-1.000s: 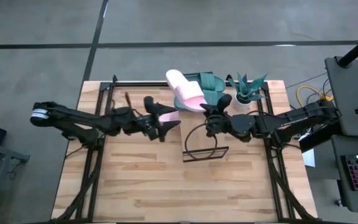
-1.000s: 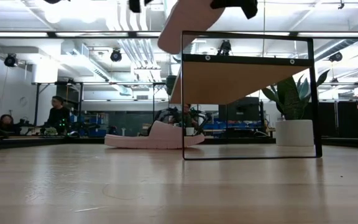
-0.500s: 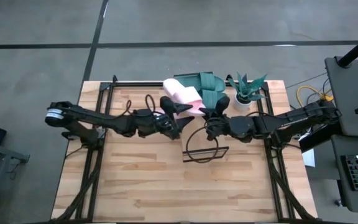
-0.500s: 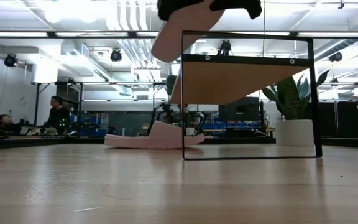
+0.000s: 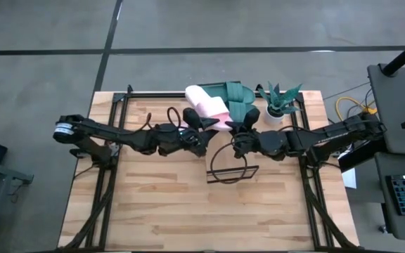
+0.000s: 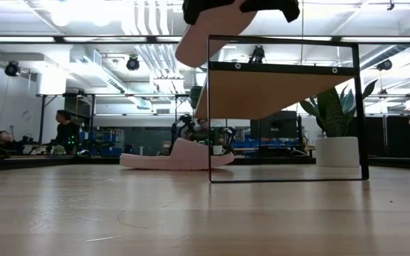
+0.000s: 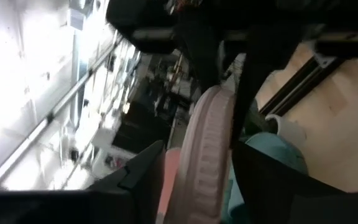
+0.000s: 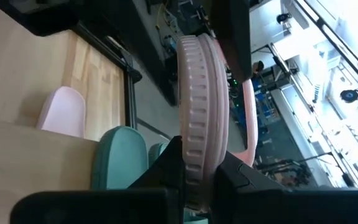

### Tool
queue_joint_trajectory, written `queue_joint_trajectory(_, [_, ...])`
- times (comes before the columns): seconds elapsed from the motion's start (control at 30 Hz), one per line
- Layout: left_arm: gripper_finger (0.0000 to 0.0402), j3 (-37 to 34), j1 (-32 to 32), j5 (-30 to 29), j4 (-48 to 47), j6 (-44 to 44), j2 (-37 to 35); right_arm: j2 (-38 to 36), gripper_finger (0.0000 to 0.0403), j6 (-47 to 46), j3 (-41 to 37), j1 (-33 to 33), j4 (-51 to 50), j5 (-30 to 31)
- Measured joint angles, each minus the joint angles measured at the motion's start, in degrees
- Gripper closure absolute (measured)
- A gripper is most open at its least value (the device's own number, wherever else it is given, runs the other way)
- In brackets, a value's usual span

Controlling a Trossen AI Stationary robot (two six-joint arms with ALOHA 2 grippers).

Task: Pick and place slides into the shelf
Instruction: Put the bottom pink slide on the shelf

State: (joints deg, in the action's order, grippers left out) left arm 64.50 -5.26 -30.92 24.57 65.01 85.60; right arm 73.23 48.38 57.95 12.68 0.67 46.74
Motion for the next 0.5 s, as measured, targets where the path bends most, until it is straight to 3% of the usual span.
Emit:
queue_joint_trajectory(0.17, [0.0283,0.08,-0.13,-2.94,-0.93,-3.03,-0.12,-0.07,0.0365,0.48,0.0,0.67,1.32,-1.79])
queue_joint_trajectory(0.33, [0.0369,0.07,-0.65,-2.51,-1.35,-3.65,-0.28,-0.2,0.0343,1.45,0.0,0.71,3.53,-1.9])
queue_joint_trajectory(0.5, [0.0378,-0.32,-1.36,-0.6,-1.63,-5.84,-1.35,-0.44,0.0326,2.18,0.0,2.37,4.42,-0.78])
